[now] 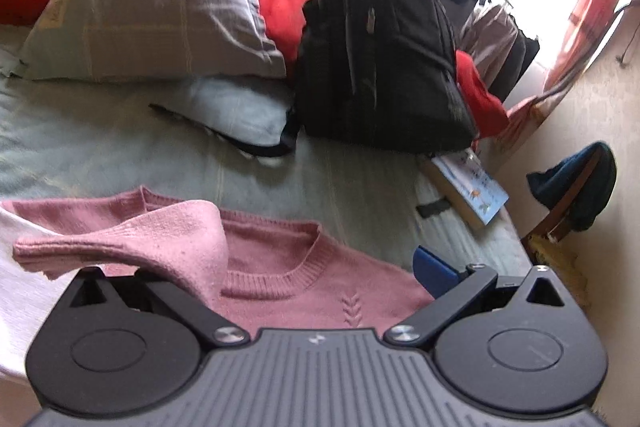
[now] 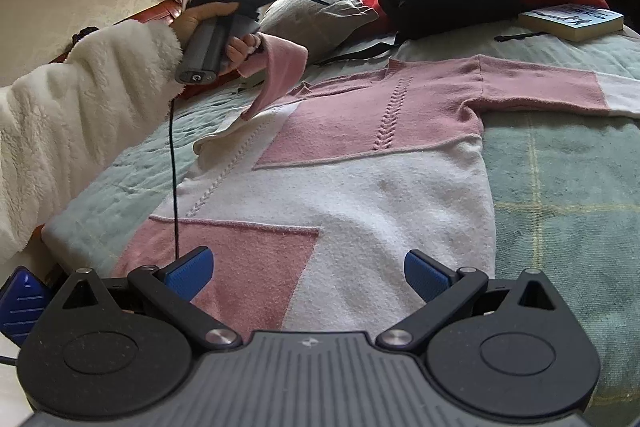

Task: Fold clothes
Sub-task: 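Carry the pink sleeve across the sweater body with the left gripper, then open the left gripper to lay the sleeve on the sweater body, then move the open left gripper back over the folded sleeve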

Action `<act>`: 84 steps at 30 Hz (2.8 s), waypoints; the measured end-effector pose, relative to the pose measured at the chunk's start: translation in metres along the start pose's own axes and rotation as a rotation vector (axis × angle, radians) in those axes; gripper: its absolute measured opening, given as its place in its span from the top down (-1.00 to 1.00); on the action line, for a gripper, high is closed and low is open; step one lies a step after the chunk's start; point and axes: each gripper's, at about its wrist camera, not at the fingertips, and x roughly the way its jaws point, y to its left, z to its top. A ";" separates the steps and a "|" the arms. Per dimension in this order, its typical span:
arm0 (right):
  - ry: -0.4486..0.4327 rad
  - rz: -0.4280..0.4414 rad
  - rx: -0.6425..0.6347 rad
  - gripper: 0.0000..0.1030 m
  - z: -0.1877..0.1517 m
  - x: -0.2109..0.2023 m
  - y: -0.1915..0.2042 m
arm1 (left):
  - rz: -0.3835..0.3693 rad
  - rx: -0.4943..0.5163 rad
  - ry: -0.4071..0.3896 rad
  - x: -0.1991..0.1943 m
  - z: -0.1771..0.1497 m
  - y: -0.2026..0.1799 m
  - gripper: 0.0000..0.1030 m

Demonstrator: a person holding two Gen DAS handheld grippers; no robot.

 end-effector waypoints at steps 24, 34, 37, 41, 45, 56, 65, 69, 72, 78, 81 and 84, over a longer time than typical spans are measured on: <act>0.011 -0.006 -0.016 -1.00 0.002 0.001 0.007 | -0.063 -0.124 0.144 0.012 -0.050 0.047 -0.99; 0.030 -0.029 -0.006 -1.00 0.001 0.005 0.005 | -0.191 0.014 0.103 0.019 -0.051 0.001 -0.99; 0.032 -0.034 -0.002 -1.00 0.001 0.006 0.004 | -0.215 0.068 0.138 0.023 -0.059 -0.011 -0.99; 0.033 -0.042 -0.003 -1.00 0.002 0.006 0.006 | -0.220 0.105 0.151 0.015 -0.063 -0.017 -0.99; 0.031 -0.050 -0.007 -1.00 0.003 0.006 0.010 | -0.212 0.109 0.137 -0.012 -0.058 -0.012 -0.99; 0.032 -0.062 -0.005 -1.00 0.007 0.015 0.029 | -0.067 0.172 0.037 -0.130 -0.018 0.049 -0.99; 0.091 -0.109 -0.022 -1.00 0.014 0.043 0.048 | -0.057 -0.037 0.082 -0.102 -0.032 0.154 -0.99; 0.113 -0.132 -0.033 -1.00 0.019 0.056 0.054 | -0.079 -0.096 0.103 -0.075 -0.048 0.183 -0.99; 0.133 -0.148 -0.033 -1.00 0.021 0.066 0.054 | -0.064 -0.131 0.104 -0.063 -0.055 0.206 -0.98; 0.157 -0.176 -0.023 -1.00 0.025 0.079 0.048 | -0.158 -0.173 0.042 -0.088 -0.041 0.214 -0.99; 0.148 -0.179 0.001 -1.00 0.029 0.084 0.042 | -0.168 -0.160 0.038 -0.091 -0.035 0.213 -0.99; 0.136 -0.149 0.043 -1.00 0.036 0.087 0.034 | -0.160 -0.152 0.077 -0.083 -0.038 0.216 -0.99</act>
